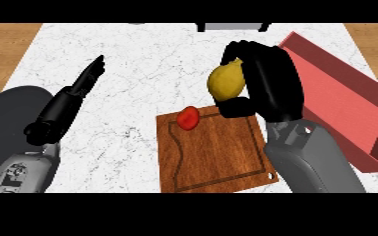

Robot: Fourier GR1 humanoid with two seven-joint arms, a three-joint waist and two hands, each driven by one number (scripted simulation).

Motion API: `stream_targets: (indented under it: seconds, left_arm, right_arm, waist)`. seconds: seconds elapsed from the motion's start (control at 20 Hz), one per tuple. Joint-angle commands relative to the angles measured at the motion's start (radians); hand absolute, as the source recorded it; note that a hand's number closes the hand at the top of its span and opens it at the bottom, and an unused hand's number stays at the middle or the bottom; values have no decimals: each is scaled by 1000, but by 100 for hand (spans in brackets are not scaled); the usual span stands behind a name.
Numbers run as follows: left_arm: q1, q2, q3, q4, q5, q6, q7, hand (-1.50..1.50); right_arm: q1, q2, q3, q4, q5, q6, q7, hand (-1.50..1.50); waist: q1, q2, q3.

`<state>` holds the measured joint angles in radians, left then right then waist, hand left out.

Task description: Pick the lemon from the cutting board and place it in the cardboard box

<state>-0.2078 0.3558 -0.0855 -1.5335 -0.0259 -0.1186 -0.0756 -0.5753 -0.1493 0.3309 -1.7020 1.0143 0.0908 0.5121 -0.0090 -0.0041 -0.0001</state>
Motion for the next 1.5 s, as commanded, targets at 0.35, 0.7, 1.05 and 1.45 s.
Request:
stream_targets:
  seconds: [0.35,0.7,1.05,1.45]
  left_arm:
    - [-6,-8,13,-54,-13,-20,30,0]
    - [-48,-18,25,-51,5,-46,91,0]
    - [-31,-39,19,-15,-27,-38,43,0]
    - [9,-52,16,-33,-44,-47,9,0]
  right_arm:
    - [-79,-176,-421,152,-146,-11,-71,150]
    - [-118,-331,-454,393,-139,116,-173,150]
    - [-139,-447,-506,650,-230,299,-333,150]
    - [-147,-527,-473,876,-219,422,-524,-150]
  waist:
    - [16,5,1]
    - [20,8,0]
    - [22,10,1]
    - [28,9,1]
